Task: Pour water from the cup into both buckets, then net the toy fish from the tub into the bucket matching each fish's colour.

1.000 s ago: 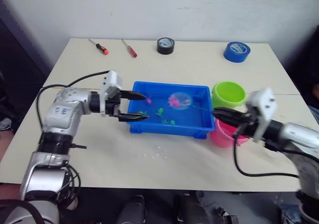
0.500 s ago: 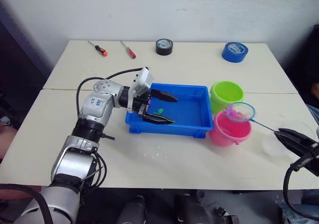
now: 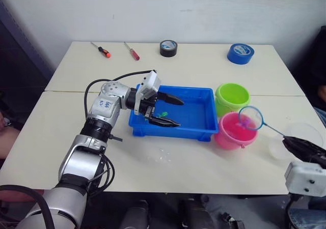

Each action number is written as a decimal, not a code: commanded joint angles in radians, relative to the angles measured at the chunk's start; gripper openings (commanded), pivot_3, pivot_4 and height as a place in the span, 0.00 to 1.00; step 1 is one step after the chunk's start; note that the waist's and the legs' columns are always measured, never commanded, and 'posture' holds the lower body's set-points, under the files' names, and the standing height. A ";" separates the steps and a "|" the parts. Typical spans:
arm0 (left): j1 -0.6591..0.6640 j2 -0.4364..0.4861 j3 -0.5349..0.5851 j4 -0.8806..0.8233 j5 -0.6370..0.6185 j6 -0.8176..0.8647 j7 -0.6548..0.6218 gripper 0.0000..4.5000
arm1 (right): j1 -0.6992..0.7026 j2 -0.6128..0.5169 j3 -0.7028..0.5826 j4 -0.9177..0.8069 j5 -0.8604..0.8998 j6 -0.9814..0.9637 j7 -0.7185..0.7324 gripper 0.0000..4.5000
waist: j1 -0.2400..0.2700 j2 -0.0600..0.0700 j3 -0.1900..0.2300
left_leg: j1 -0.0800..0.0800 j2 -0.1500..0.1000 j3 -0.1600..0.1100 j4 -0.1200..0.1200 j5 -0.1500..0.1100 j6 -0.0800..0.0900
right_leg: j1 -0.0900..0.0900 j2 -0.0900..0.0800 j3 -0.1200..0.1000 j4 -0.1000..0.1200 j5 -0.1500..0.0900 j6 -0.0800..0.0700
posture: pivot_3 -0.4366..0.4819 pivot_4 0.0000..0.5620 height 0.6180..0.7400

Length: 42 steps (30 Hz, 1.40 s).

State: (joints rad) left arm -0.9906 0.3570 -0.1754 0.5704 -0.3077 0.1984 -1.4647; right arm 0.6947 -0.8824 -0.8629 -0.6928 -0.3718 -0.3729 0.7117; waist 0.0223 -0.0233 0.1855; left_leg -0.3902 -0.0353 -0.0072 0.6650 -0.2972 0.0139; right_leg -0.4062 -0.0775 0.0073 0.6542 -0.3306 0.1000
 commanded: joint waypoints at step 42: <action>0.071 0.105 0.060 -0.135 0.012 0.040 0.090 0.99 | -0.277 -0.061 0.098 0.191 0.302 -0.026 0.050 0.00 | -0.022 0.000 0.000 | 0.007 0.001 -0.005 0.000 -0.001 0.000 | 0.014 -0.001 -0.003 -0.007 0.001 0.001 | 0.48 0.27 0.97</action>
State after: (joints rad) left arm -0.8985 0.4519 -0.1357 0.4487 -0.2854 0.2479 -1.3686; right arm 0.4368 -0.9542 -0.7810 -0.4354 -0.2211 -0.5262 0.7427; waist -0.0001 -0.0232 0.1855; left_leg -0.3832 -0.0334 -0.0124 0.6650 -0.2982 0.0133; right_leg -0.3925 -0.0780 0.0039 0.6468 -0.3298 0.1014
